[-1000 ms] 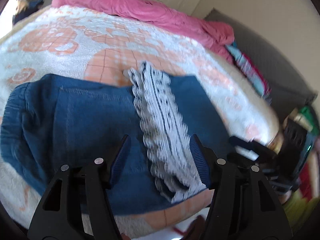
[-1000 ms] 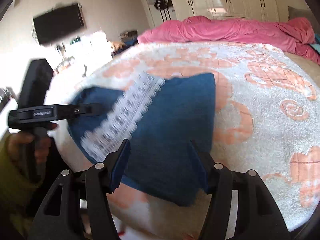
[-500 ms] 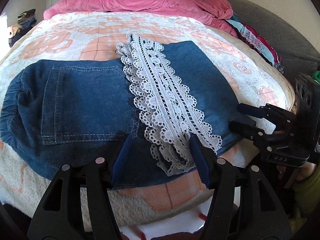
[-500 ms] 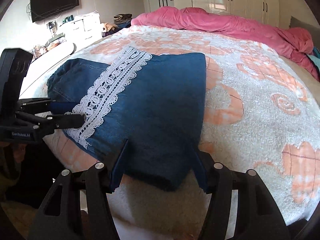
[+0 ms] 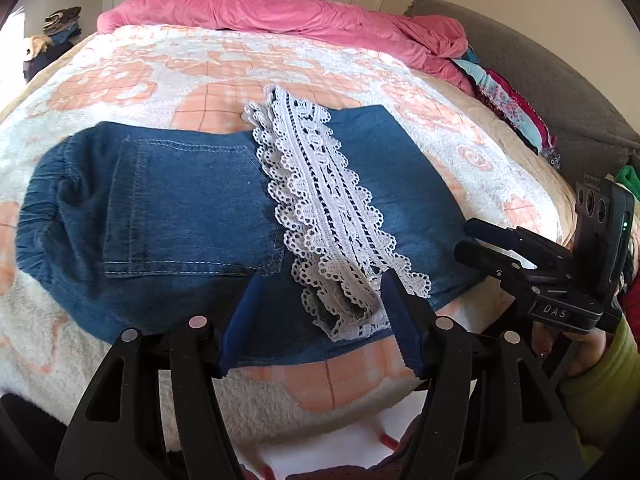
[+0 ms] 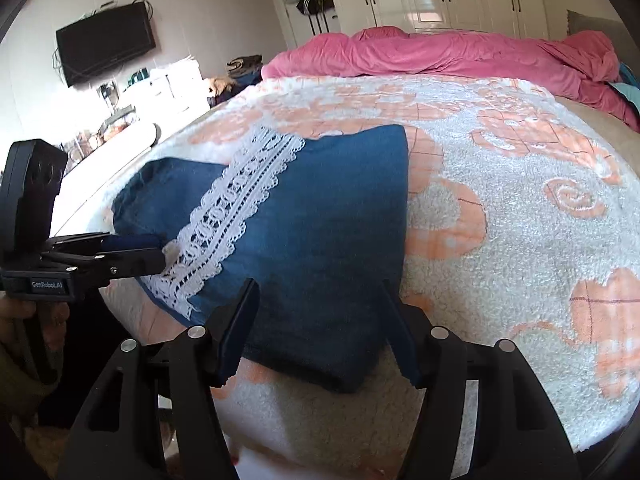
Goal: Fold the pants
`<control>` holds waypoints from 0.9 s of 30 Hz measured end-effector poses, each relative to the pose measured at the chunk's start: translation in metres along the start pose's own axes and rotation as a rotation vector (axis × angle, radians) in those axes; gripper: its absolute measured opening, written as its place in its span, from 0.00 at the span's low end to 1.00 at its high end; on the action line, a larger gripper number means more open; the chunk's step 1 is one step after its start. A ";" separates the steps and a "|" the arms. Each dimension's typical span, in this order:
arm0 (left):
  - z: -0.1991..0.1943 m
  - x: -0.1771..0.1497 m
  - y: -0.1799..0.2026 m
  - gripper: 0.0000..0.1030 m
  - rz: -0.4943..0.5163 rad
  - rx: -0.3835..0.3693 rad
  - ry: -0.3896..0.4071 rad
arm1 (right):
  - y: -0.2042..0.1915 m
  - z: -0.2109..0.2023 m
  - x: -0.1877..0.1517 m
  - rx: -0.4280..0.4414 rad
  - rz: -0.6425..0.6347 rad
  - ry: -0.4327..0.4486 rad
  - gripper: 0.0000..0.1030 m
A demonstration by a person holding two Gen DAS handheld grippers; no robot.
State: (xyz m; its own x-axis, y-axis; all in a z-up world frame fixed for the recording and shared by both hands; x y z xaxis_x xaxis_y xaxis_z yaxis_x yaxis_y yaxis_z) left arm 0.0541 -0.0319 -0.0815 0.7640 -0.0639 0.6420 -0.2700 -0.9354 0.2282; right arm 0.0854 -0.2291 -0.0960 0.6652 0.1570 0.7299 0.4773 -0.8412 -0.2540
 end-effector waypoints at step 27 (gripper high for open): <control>-0.070 -0.004 -0.108 0.70 -0.237 0.130 0.125 | -0.049 -0.003 0.052 0.053 -0.055 0.030 0.90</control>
State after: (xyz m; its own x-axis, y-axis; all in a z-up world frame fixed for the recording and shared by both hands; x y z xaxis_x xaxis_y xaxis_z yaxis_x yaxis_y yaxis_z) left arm 0.0396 0.0935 -0.0575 0.7166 0.1976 0.6689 -0.0091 -0.9563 0.2923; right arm 0.0949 -0.1811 -0.0435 0.6200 0.1858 0.7623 0.5426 -0.8033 -0.2456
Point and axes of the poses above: each gripper's, at about its wrist camera, not at the fingertips, and z roughly the way its jaws point, y to its right, x to its top, the point moved 7 cm from there along z, roughly the way its jaws point, and after that the axes turned 2 degrees about z, right-handed, at the moved point
